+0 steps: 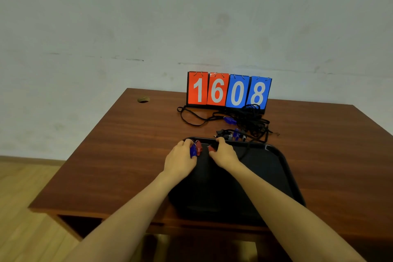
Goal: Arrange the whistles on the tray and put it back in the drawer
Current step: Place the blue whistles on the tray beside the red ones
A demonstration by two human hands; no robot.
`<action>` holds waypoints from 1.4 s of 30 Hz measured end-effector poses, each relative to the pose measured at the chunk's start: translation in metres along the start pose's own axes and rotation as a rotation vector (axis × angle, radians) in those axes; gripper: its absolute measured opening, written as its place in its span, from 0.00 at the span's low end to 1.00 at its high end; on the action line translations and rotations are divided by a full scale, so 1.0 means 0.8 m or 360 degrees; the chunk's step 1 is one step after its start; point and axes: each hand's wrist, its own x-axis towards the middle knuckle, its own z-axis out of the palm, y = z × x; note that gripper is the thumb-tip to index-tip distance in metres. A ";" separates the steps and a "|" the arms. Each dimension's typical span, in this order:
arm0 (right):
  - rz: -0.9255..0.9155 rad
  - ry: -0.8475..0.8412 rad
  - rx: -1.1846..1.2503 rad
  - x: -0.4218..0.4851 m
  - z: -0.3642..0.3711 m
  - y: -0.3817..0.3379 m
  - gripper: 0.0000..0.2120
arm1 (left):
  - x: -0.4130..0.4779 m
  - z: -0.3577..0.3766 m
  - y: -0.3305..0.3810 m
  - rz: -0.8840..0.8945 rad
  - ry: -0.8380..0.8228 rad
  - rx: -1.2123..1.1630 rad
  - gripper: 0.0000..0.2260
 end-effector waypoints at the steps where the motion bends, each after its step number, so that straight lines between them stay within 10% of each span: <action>1: -0.0006 -0.0015 -0.0008 0.001 -0.001 0.000 0.23 | 0.000 0.001 0.000 -0.0001 0.0000 0.0006 0.21; 7: 0.0026 -0.0007 0.0032 0.013 0.009 -0.005 0.13 | 0.002 0.004 0.002 0.0006 -0.0016 0.0009 0.21; 19: -0.0210 -0.0310 -0.0192 0.004 -0.004 -0.004 0.31 | 0.000 0.005 -0.002 0.0004 0.0004 0.0027 0.21; 42: -0.0154 0.0112 -0.0187 0.015 0.014 -0.003 0.17 | -0.003 0.007 0.003 0.0052 -0.0014 0.0016 0.21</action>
